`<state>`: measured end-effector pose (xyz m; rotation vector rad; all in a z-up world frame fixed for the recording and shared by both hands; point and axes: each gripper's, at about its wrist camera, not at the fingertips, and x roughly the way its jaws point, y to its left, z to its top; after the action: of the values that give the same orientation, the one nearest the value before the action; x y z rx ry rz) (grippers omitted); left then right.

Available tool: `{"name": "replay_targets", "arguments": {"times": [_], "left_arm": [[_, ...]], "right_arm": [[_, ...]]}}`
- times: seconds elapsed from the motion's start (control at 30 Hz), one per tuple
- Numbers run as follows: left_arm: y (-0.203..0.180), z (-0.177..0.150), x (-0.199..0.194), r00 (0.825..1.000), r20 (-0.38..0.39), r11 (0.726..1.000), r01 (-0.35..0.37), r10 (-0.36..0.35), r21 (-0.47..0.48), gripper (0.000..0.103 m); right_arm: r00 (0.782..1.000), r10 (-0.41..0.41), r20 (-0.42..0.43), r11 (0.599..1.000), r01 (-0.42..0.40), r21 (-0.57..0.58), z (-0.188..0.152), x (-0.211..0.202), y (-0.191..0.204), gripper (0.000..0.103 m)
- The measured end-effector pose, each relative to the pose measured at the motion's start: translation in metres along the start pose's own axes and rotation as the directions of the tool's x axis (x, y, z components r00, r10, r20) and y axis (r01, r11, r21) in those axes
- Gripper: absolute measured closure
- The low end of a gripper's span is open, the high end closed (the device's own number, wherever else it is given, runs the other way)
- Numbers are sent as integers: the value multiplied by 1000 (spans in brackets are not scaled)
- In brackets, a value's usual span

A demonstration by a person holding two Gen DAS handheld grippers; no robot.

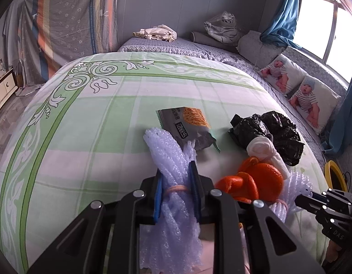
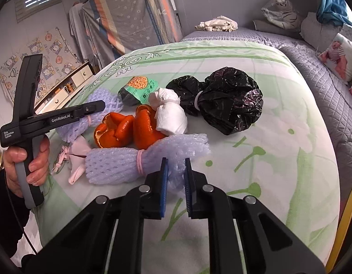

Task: Collect trash
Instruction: 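Grasp a white foam mesh sleeve with the left tool while the right tool grasps another, then carry both foam mesh sleeves over the yellow-rimmed bin with both tools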

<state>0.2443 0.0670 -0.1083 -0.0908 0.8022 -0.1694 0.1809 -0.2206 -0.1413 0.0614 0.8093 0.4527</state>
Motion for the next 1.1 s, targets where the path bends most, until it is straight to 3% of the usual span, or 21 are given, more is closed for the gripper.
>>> {"name": "replay_targets", "arguments": {"times": [0.6,1.1], "left_arm": [[-4,1,-44,996,93,1000,-2,5,-31,83],[-31,9,-91,980,191,999,45,-47,10,83]], "right_arm": [[991,-32,133,999,27,44,8,-61,-7,93],[956,-127,266,984,86,158,5,-125,-37,93]]}}
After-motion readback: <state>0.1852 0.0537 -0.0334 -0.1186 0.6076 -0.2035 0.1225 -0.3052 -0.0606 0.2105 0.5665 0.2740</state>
